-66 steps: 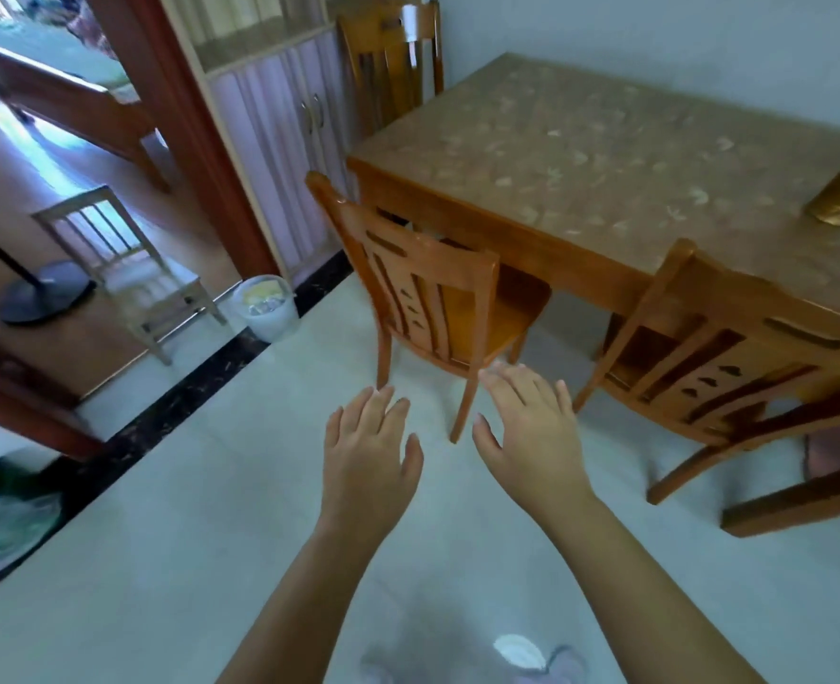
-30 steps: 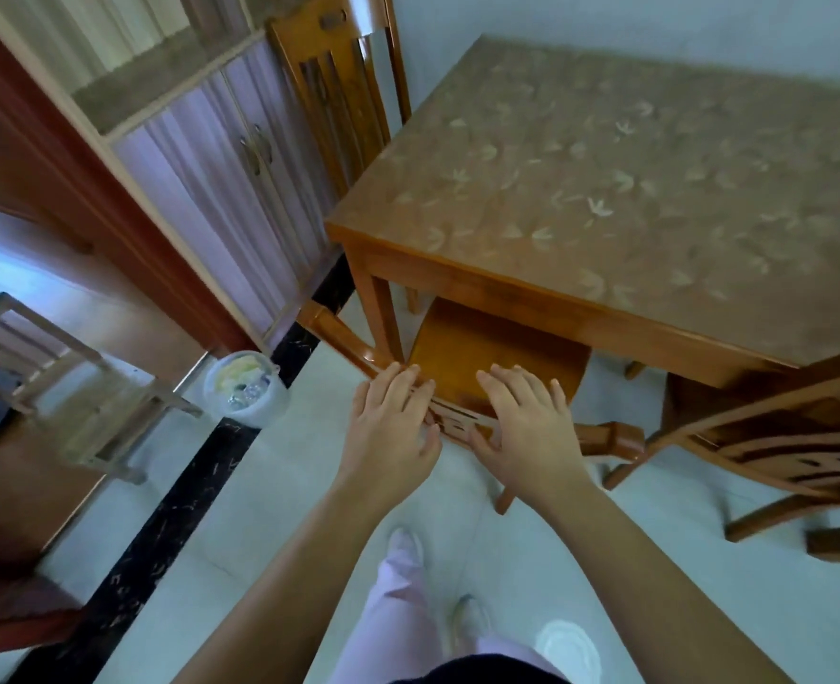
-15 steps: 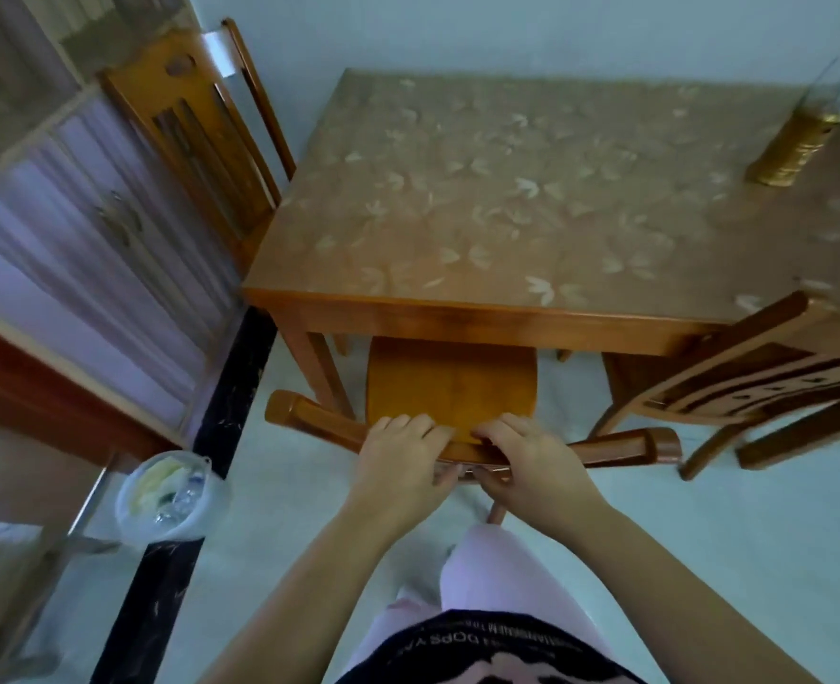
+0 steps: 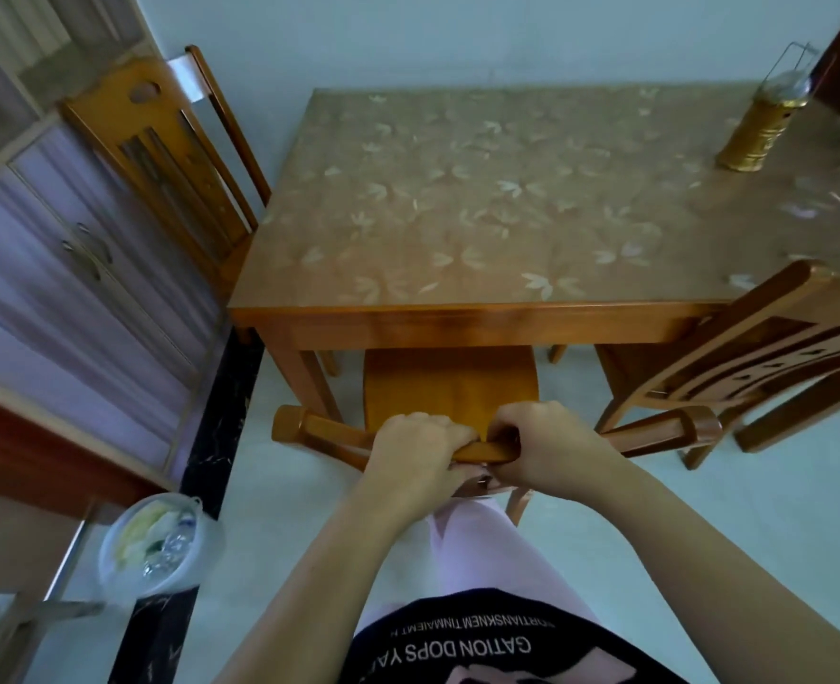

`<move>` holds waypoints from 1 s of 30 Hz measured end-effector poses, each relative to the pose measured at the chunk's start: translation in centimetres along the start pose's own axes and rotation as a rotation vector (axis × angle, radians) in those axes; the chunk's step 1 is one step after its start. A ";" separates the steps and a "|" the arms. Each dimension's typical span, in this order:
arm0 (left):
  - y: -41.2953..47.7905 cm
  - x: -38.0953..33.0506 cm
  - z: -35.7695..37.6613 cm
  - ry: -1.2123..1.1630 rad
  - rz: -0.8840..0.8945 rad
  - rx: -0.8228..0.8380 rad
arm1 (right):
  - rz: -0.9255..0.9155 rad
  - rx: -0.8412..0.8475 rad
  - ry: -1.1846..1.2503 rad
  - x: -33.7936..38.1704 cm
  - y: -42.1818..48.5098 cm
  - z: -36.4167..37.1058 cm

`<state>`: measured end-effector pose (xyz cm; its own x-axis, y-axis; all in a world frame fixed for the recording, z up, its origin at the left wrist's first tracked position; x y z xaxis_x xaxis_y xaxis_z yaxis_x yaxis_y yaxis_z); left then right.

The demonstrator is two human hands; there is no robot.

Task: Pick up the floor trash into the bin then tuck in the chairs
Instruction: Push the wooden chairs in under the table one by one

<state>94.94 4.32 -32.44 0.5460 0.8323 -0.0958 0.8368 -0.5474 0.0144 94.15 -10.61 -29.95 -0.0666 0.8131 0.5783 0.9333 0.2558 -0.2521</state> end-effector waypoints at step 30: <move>3.6 1.2 -0.3 -0.481 -0.121 0.654 | 0.107 0.353 0.170 -2.6 1.8 -1.1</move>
<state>98.67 3.40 -32.19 0.2523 0.8416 -0.4776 0.6151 -0.5205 -0.5922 96.44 -12.84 -31.02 0.1112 0.7546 0.6467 0.7511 0.3622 -0.5519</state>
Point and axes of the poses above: each hand's wrist, its own y-axis towards the middle knuckle, its own z-axis out of the palm, x = y × z, the point moved 1 cm from there along y, towards the middle knuckle, and after that the axes turned 10 degrees about y, right-handed, at the moved point
